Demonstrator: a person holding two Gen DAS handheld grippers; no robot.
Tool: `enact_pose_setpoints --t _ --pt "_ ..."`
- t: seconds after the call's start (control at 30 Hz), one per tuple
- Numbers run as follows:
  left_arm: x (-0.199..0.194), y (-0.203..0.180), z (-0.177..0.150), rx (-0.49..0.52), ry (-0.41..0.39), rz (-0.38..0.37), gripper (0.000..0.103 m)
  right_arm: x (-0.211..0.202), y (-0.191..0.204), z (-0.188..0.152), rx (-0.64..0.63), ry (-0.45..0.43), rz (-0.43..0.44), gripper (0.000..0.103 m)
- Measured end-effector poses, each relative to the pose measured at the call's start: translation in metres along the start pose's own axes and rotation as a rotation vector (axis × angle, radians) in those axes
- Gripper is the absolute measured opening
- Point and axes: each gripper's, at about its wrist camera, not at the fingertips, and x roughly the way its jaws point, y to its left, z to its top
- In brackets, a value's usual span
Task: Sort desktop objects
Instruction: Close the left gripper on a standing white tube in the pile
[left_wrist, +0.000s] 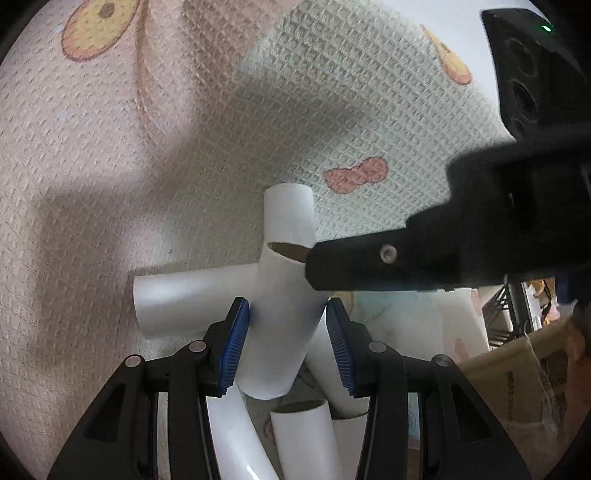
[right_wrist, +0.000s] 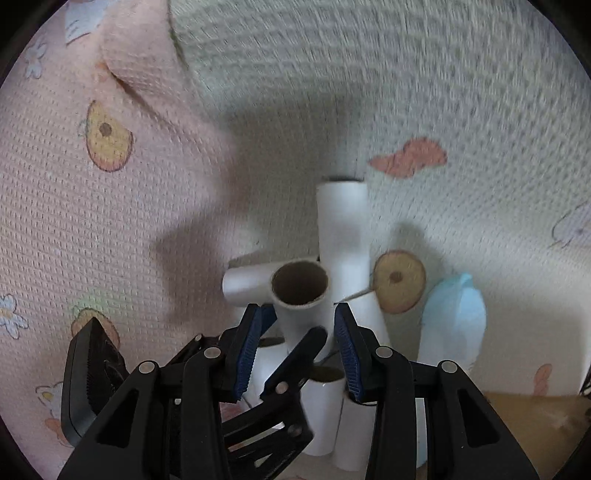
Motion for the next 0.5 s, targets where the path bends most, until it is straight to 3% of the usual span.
enact_pose_setpoints --t 0.3,0.5 --pt "0.005 0.005 0.001 -0.052 0.013 -0.028 0.049 0.011 -0.019 -0.001 0.033 -0.012 -0.013 0.038" --pt "0.011 0.011 -0.007 -0.115 0.005 -0.077 0.049 0.027 -0.03 0.0 0.114 0.012 0.052 0.038"
